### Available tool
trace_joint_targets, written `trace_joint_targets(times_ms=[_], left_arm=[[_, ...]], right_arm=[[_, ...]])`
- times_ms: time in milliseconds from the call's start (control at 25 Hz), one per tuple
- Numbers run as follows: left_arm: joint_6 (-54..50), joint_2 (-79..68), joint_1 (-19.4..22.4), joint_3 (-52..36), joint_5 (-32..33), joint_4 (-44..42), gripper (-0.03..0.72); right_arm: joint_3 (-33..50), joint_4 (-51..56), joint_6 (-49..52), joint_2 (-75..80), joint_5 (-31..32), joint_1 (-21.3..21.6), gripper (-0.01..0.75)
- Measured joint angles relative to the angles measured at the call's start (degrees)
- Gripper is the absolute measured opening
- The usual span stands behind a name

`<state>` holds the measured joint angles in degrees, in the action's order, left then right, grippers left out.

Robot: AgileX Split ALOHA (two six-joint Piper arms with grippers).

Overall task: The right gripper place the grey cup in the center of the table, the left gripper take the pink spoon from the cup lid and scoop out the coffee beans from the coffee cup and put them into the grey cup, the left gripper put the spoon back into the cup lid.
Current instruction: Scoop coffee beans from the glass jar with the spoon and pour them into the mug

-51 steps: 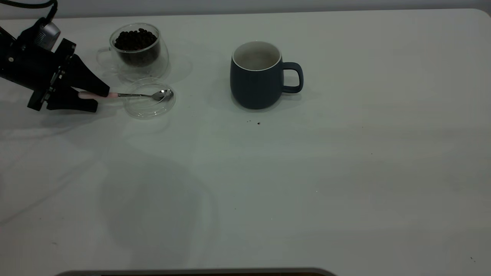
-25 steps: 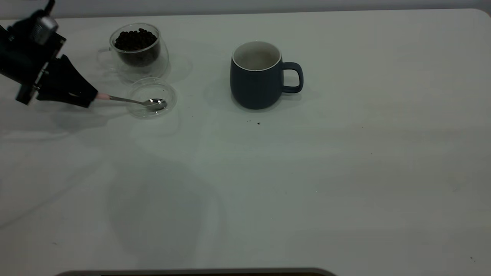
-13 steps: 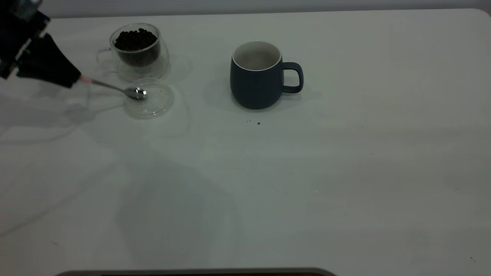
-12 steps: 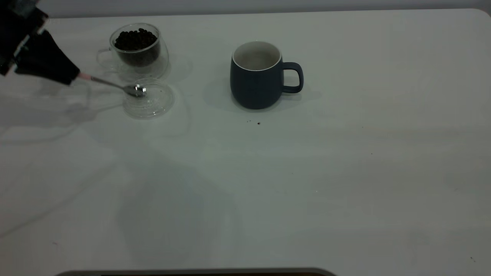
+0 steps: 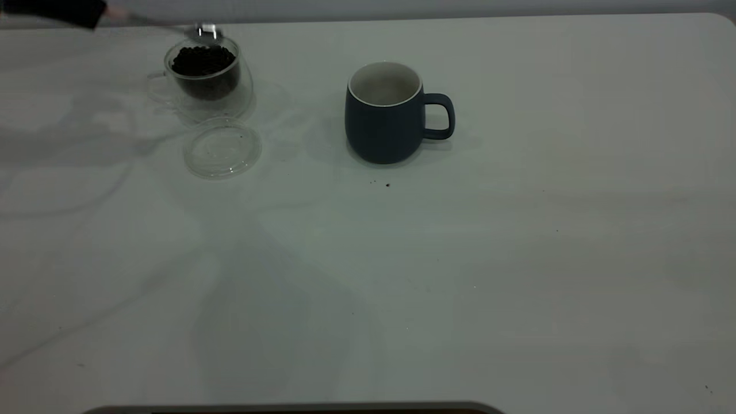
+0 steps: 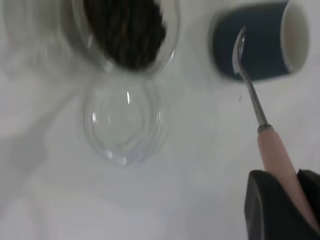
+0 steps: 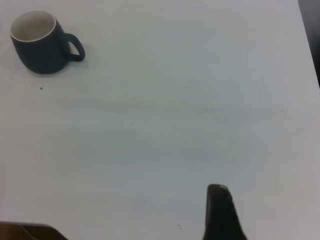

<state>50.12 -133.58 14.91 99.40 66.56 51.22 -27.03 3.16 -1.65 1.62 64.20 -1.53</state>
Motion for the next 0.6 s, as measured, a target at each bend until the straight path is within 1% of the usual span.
trace_joint_targets(times_ms=[120, 400, 480, 600], left_arm=[[0.0, 0.0, 0.0, 0.95, -2.61, 0.38, 0.125], [0.11, 0.0, 0.0, 0.94, -12.04, 0.27, 0.125], [0.11, -0.34, 0.0, 0.94, -13.45, 0.27, 0.125], [0.3, -1.92, 0.0, 0.94, -13.68, 0.51, 0.125]], right_arm=[[0.0, 0.0, 0.0, 0.0, 0.0, 0.0, 0.507], [0.0, 0.0, 0.0, 0.0, 0.0, 0.0, 0.507], [0.0, 0.0, 0.0, 0.0, 0.0, 0.0, 0.507], [0.0, 0.0, 0.0, 0.0, 0.0, 0.0, 0.507]])
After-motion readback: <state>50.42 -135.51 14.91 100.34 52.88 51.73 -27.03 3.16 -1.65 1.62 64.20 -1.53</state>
